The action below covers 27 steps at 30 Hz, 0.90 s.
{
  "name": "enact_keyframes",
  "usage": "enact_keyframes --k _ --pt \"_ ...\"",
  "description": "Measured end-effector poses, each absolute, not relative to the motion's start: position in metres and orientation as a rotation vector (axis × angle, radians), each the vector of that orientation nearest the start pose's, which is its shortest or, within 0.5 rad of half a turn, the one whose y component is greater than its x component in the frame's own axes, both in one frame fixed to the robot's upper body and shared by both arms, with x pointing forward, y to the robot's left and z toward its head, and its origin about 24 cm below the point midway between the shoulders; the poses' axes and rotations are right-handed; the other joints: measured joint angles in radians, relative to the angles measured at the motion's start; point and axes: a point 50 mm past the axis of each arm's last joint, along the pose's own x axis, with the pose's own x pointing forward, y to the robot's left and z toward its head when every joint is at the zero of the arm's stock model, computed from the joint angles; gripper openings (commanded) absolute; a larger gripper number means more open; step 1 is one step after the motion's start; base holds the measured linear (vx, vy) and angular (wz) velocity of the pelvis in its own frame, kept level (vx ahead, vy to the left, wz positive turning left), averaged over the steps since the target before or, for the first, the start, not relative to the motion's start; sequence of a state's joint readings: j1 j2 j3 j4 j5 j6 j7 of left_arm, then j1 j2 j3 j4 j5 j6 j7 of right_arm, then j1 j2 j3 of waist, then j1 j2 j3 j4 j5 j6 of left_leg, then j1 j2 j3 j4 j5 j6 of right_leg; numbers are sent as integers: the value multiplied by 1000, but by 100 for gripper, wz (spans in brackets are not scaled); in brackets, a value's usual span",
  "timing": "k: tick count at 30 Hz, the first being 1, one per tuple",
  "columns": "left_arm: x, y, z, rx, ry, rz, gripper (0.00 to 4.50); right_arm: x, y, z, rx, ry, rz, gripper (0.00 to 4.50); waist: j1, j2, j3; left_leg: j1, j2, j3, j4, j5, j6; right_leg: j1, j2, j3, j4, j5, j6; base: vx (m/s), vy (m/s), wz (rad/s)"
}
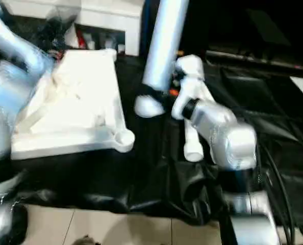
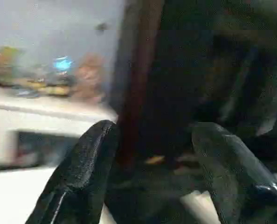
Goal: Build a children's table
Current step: Pick table leg
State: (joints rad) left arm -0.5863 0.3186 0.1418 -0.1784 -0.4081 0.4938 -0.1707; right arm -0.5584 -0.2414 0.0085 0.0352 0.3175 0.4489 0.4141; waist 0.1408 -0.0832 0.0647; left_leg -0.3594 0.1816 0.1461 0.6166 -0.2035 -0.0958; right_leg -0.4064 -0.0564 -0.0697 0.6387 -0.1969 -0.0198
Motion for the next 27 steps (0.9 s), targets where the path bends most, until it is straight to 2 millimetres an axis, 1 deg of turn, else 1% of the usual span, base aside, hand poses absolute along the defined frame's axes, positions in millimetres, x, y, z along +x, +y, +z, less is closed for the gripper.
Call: enact_keyframes --k 1,3,5,6,7,9,10,11,12,13,14,15,16,18,19,20,21,22,23,24,25,26,27 --pt "320 169 213 -12 -265 -283 304 332 -126 157 -16 -78 559 194 1 -1 0 0 0 0 0 0 1 0 0 0 0 2 -3 0 0 0" --pt "316 167 195 60 -252 -217 304 327 -126 155 -65 -118 475 194 -1 -2 -1 0 -1 1 0 -2 2 1 -1 1 -2 3 -4 0 0 0" --pt "305 170 167 93 -231 -128 304 318 -132 135 -26 -85 378 194 -6 0 -2 2 -1 2 0 -4 4 4 -1 1 -4 2 -3 0 0 0" --pt "300 172 154 107 -202 -95 304 314 -135 123 -1 -45 348 194 -9 0 -2 2 -1 2 0 -4 5 4 -1 1 -5 3 -3 0 0 0" --pt "294 175 138 136 -167 -61 304 307 -142 106 26 14 312 194 -11 1 -1 1 -1 2 0 -5 7 3 -1 1 -6 4 -3 0 0 0" --pt "289 180 126 170 -138 -26 304 299 -150 89 53 70 273 194 -11 4 1 -4 -1 5 0 -6 11 3 -2 3 -8 5 -2 0 0 0" --pt "287 181 124 182 -145 -10 304 296 -153 85 76 76 262 194 -8 8 1 -4 -2 5 1 -5 15 4 -4 5 -10 5 2 0 0 0" --pt "286 180 122 184 -147 -5 304 293 -154 85 92 71 258 194 -6 12 0 -4 -4 5 7 -7 20 4 -6 8 -10 6 5 0 0 0" --pt "284 179 120 183 -149 -4 304 292 -156 86 94 64 254 194 -3 20 -1 -7 -6 1 19 -11 35 5 -8 10 -10 8 8 -29 88 -8" --pt "280 178 116 184 -149 -1 304 288 -157 85 91 52 247 194 4 33 -5 -12 -8 -10 38 -19 48 9 -10 13 -10 9 14 -29 88 -8" --pt "277 177 111 190 -138 -1 304 286 -158 84 86 48 243 194 7 41 -6 -15 -9 -17 49 -25 57 13 -14 13 -10 9 20 -27 140 -3" --pt "274 178 107 203 -132 4 304 285 -157 83 81 44 239 194 7 46 -6 -16 -12 -16 52 -25 56 16 -22 14 -10 10 25 -37 173 9" --pt "271 180 103 219 -122 11 304 284 -156 82 79 43 240 194 5 46 -5 -11 -23 -5 48 -25 59 19 -34 17 -17 11 25 -37 173 9" --pt "268 182 99 243 -117 21 304 284 -149 82 70 43 257 194 -4 47 -5 -6 -29 21 35 -18 81 25 -41 28 -40 11 25 -55 189 11" --pt "266 183 97 259 -119 26 304 283 -143 83 64 38 279 194 -17 48 -4 -5 -39 35 23 -10 99 23 -48 26 -51 8 20 -59 198 10" --pt "266 183 97 265 -122 29 304 283 -140 83 68 35 294 194 -33 47 -4 -4 -45 49 16 -5 111 22 -58 24 -49 0 9 -63 202 18" --pt "265 183 98 270 -129 30 304 283 -138 83 69 34 302 194 -50 47 -4 -4 -47 64 14 -2 122 21 -68 22 -42 -11 -8 -73 171 28" --pt "265 183 98 273 -138 34 304 283 -137 83 71 33 310 194 -74 45 -4 -3 -47 91 7 3 132 17 -81 15 -29 -27 -16 -73 171 28" --pt "265 182 99 271 -142 37 304 283 -137 83 71 33 310 194 -87 43 -4 -4 -47 107 4 3 137 16 -85 5 -22 -37 -14 -86 127 24" --pt "265 181 98 276 -142 40 304 283 -137 83 72 32 311 194 -99 39 -4 -5 -47 120 -1 3 138 19 -89 2 -20 -41 -14 -85 71 21" --pt "266 178 98 300 -142 33 304 283 -138 84 73 32 309 194 -108 35 -3 -5 -47 133 -8 3 138 16 -100 3 -29 -50 2 -85 71 21" --pt "266 173 98 320 -146 23 304 283 -140 84 71 31 305 194 -108 35 -3 -6 -47 133 -10 2 137 16 -106 7 -40 -53 9 -69 43 14" --pt "267 170 99 333 -153 18 304 283 -140 85 69 29 304 194 -105 37 -2 -6 -47 128 -11 2 137 18 -106 5 -52 -52 14 -62 56 -10"
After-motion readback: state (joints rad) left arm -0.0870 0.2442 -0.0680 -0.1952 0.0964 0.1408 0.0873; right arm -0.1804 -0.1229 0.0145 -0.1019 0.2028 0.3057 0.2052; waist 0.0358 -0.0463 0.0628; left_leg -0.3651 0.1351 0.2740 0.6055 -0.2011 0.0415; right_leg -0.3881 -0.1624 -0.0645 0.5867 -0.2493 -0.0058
